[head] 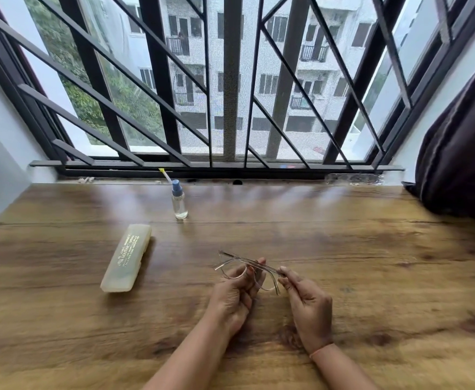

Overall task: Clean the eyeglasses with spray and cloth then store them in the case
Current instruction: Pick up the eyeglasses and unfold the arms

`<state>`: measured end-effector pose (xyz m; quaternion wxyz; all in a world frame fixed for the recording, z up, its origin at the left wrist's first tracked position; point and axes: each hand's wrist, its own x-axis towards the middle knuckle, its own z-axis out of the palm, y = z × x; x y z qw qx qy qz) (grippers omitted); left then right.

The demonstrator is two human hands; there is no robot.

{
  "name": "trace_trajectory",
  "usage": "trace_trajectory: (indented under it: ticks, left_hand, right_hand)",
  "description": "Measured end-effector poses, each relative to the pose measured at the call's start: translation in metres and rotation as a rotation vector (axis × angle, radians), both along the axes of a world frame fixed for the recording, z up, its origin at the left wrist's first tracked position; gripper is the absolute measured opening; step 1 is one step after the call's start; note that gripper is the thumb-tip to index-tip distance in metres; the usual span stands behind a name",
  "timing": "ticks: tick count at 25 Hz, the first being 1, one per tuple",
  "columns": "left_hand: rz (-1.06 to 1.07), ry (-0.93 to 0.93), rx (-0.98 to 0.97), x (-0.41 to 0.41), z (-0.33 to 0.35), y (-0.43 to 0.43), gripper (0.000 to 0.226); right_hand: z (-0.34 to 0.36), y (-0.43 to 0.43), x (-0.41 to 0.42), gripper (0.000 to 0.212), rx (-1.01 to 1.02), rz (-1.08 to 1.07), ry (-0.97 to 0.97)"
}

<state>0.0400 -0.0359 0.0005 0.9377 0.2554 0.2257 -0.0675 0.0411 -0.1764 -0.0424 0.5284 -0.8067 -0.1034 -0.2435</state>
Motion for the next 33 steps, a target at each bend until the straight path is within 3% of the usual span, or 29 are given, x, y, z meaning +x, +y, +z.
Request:
trace_trajectory:
  ticks: [5, 9, 11, 13, 15, 18, 23, 33]
  left_hand:
    - [-0.080, 0.001, 0.101, -0.007, -0.002, 0.003, 0.020]
    - [0.037, 0.074, 0.278, -0.020, -0.011, 0.026, 0.023]
    - [0.250, 0.077, 0.624, -0.030, -0.008, 0.049, 0.023]
    - [0.448, -0.018, 1.262, -0.040, 0.004, 0.067, 0.023]
    - [0.550, -0.354, 1.821, -0.044, 0.015, 0.069, 0.016]
    - [0.446, -0.687, 2.246, -0.040, 0.021, 0.043, 0.014]
    - [0.336, -0.841, 2.455, -0.024, 0.016, 0.016, 0.013]
    - [0.287, -0.931, 2.514, -0.014, 0.011, 0.020, 0.008]
  right_hand:
    - [-0.003, -0.001, 0.001, 0.021, 0.051, -0.043, -0.001]
    - [-0.007, -0.002, 0.003, 0.035, 0.089, -0.124, 0.018]
    - [-0.007, -0.001, 0.004, 0.041, 0.103, -0.149, 0.020]
    - [-0.008, 0.001, 0.004, 0.042, 0.087, -0.144, 0.005]
    - [-0.008, 0.001, 0.002, 0.042, 0.064, -0.129, -0.007]
    - [-0.009, 0.001, 0.001, 0.035, 0.014, -0.107, -0.036]
    - [-0.004, 0.003, -0.002, 0.022, -0.040, -0.096, -0.051]
    - [-0.004, 0.003, -0.003, 0.023, -0.077, -0.085, -0.042]
